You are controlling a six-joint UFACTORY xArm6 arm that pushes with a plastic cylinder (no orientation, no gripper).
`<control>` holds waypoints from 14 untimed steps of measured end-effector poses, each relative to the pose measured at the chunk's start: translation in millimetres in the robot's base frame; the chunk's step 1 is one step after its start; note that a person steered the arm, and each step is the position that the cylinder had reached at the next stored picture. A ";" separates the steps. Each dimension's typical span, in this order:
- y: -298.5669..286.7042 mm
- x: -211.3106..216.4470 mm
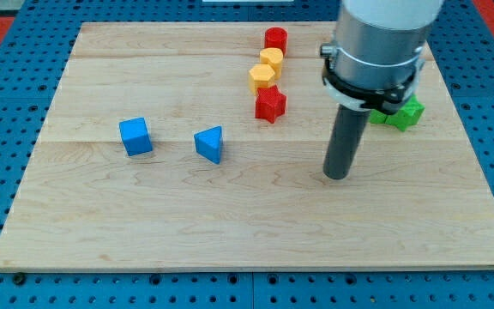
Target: Drag the yellow blocks to the top right of the red circle
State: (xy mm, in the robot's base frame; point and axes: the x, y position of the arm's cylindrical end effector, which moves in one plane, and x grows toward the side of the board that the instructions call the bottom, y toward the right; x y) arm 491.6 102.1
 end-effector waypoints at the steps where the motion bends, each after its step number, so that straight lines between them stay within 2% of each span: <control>1: -2.9 -40.0; 4: -20.3 -126.7; 6: 29.4 -217.9; 7: 3.4 -246.5; 8: -60.0 -259.5; 9: -134.9 -261.4; 10: -208.9 -234.3; 12: -146.4 -110.6; 13: -93.0 -103.8; 14: -91.8 -117.5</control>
State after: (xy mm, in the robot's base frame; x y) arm 374.1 10.3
